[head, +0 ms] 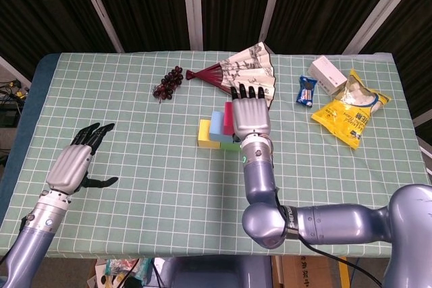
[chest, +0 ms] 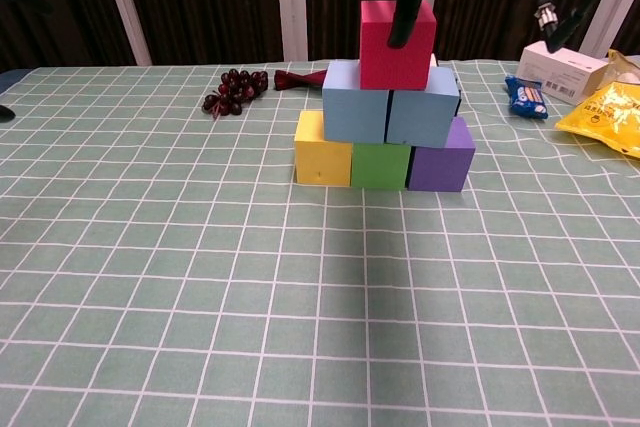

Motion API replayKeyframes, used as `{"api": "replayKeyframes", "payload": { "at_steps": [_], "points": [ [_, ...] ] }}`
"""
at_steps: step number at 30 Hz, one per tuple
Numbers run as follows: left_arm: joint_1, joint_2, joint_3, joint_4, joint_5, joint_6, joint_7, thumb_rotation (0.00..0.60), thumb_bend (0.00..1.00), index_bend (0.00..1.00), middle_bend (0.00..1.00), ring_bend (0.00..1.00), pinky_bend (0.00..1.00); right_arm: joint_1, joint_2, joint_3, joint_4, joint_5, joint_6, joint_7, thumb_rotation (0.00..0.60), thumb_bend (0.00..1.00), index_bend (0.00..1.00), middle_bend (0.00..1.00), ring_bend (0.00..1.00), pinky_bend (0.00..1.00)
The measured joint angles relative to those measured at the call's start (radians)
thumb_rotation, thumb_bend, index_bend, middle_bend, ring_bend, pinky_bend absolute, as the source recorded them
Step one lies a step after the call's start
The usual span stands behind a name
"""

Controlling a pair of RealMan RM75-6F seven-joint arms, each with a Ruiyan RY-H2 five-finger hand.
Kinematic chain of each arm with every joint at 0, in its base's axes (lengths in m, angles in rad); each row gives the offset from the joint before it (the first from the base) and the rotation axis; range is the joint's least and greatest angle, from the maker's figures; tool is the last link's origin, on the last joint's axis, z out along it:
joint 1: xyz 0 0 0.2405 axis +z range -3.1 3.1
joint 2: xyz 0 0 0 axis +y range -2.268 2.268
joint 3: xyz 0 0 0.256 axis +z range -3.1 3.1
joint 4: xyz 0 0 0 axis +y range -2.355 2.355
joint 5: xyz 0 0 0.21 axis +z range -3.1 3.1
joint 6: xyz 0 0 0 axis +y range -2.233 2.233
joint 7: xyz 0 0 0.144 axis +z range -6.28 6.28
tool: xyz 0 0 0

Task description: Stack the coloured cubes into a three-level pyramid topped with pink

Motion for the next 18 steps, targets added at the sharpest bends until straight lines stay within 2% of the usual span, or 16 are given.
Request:
{"api": "replayKeyframes", "payload": {
  "at_steps": [6,18],
  "points": [
    [0.002,0.001,0.002,-0.007,0.008,0.005,0.006,0.6,0.12,0.0,0.1,0.0,0.0,-0.023,0.024,-0.019,-0.022,-0.001,0.0,0.011,0.6,0.24,0.0,0.23,0.03,0.0],
    [0.005,0.002,0.005,-0.014,0.017,0.009,0.008,0.6,0.12,0.0,0.1,0.0,0.0,-0.034,0.042,-0.03,-0.045,-0.014,-0.003,0.037,0.6,0.24,0.0,0.26,0.06,0.0]
  ]
}}
